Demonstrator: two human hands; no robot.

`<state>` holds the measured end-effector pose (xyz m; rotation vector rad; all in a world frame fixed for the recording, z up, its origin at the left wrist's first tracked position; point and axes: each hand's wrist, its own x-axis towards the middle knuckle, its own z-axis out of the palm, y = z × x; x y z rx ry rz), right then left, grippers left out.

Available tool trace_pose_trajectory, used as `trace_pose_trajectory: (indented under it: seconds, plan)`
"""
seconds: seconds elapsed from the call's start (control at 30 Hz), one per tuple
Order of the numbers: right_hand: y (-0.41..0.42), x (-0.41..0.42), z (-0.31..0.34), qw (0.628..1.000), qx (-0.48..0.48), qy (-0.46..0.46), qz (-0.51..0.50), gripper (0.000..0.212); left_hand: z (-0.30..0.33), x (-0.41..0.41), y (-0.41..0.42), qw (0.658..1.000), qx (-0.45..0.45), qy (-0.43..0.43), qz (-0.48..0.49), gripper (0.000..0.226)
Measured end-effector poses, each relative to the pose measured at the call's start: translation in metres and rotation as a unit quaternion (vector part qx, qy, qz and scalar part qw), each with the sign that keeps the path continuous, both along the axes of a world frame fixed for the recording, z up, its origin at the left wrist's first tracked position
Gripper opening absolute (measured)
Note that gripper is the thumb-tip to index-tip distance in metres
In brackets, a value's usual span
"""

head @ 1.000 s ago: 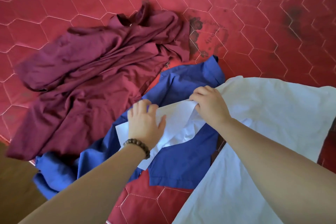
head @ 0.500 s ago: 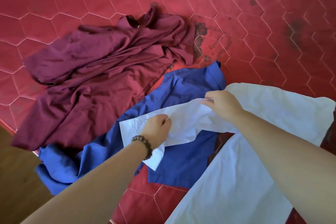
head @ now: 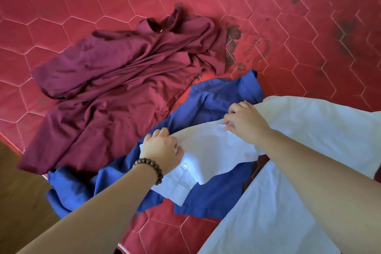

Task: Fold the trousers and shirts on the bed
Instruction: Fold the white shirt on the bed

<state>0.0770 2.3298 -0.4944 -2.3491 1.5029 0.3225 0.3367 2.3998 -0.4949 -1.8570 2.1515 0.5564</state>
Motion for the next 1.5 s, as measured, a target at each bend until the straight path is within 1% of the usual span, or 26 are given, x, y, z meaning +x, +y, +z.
trace_pose_trajectory:
  seconds: [0.07,0.13,0.17,0.2,0.27,0.3,0.37,0.43,0.5,0.57,0.63,0.67,0.7,0.77,0.8,0.83,0.9,0.97,1.07,1.13,1.17,1.2,1.27,1.37,1.4,1.5]
  plan:
    - [-0.004,0.004,0.003,0.999,0.028,0.022,0.013,0.024,0.001,0.004,0.002,0.998,0.027,-0.032,-0.038,0.032]
    - [-0.008,0.007,0.008,0.998,0.048,0.046,0.011,0.024,0.001,0.010,0.003,0.996,0.056,-0.019,-0.067,0.025]
    - [-0.009,0.008,0.010,0.997,0.048,0.057,0.011,0.025,0.002,0.013,0.003,0.995,0.070,0.014,-0.063,0.021]
    - [-0.009,0.008,0.011,0.997,0.046,0.064,0.011,0.024,0.004,0.017,0.000,0.994,0.082,0.070,-0.036,0.017]
    - [-0.011,0.007,0.016,0.997,0.043,0.058,-0.002,0.022,0.012,0.024,-0.010,0.972,0.114,0.196,0.056,0.016]
    - [-0.011,0.006,0.019,0.998,0.043,0.045,-0.016,0.024,0.017,0.029,-0.018,0.958,0.130,0.236,0.096,0.021]
    - [-0.015,0.003,0.023,0.998,0.048,0.000,-0.050,0.028,0.030,0.037,-0.037,0.936,0.154,0.282,0.142,0.033]
    - [-0.021,0.001,0.029,0.991,0.065,-0.072,-0.093,0.029,0.042,0.046,-0.059,0.918,0.180,0.314,0.164,0.038]
    - [-0.032,0.001,0.032,0.981,0.061,-0.132,-0.129,0.030,0.051,0.057,-0.087,0.907,0.179,0.334,0.183,0.043]
    - [-0.045,0.004,0.032,0.978,0.033,-0.150,-0.141,0.030,0.055,0.068,-0.119,0.917,0.114,0.331,0.193,0.043]
    - [-0.056,0.005,0.025,0.984,0.022,-0.110,-0.137,0.030,0.050,0.075,-0.144,0.945,0.040,0.279,0.163,0.033]
    - [-0.058,0.003,0.020,0.987,0.028,-0.067,-0.141,0.031,0.043,0.077,-0.152,0.963,0.040,0.232,0.131,0.022]
    - [-0.059,0.000,0.014,0.988,0.038,-0.020,-0.149,0.031,0.034,0.078,-0.155,0.978,0.057,0.177,0.090,0.020]
    - [-0.059,-0.007,0.003,0.983,0.049,0.054,-0.167,0.031,0.013,0.079,-0.155,0.989,0.119,0.078,0.033,0.040]
    - [-0.058,-0.009,-0.002,0.982,0.046,0.077,-0.169,0.030,0.005,0.080,-0.155,0.990,0.128,0.060,0.028,0.043]
    - [-0.057,-0.012,-0.005,0.982,0.037,0.086,-0.166,0.030,0.001,0.082,-0.157,0.990,0.121,0.064,0.037,0.040]
    - [-0.057,-0.015,-0.009,0.984,0.019,0.066,-0.165,0.029,-0.002,0.089,-0.163,0.980,0.095,0.123,0.121,0.039]
    - [-0.057,-0.015,-0.006,0.983,0.002,0.015,-0.181,0.027,0.000,0.094,-0.170,0.954,0.075,0.203,0.209,0.040]
    - [-0.061,-0.013,0.001,0.971,-0.070,-0.057,-0.221,0.028,0.015,0.095,-0.185,0.901,0.081,0.328,0.273,0.040]
    - [-0.066,-0.009,0.005,0.959,-0.111,-0.085,-0.244,0.032,0.025,0.094,-0.199,0.864,0.073,0.383,0.318,0.036]
    - [-0.069,-0.006,0.005,0.955,-0.116,-0.093,-0.258,0.035,0.028,0.093,-0.206,0.860,0.060,0.384,0.331,0.036]
    - [-0.072,-0.004,0.004,0.952,-0.109,-0.090,-0.272,0.036,0.029,0.093,-0.211,0.867,0.047,0.366,0.334,0.036]
    - [-0.077,0.002,0.001,0.951,-0.077,-0.045,-0.296,0.035,0.027,0.091,-0.216,0.872,0.046,0.350,0.339,0.028]
    - [-0.079,0.011,-0.005,0.950,-0.040,0.022,-0.310,0.035,0.016,0.094,-0.212,0.823,0.161,0.403,0.367,0.011]
    - [-0.079,0.014,-0.006,0.949,-0.043,0.024,-0.313,0.035,0.014,0.096,-0.208,0.822,0.189,0.397,0.362,0.005]
    - [-0.080,0.023,-0.007,0.952,-0.052,-0.004,-0.302,0.033,0.007,0.105,-0.202,0.840,0.213,0.366,0.339,0.020]
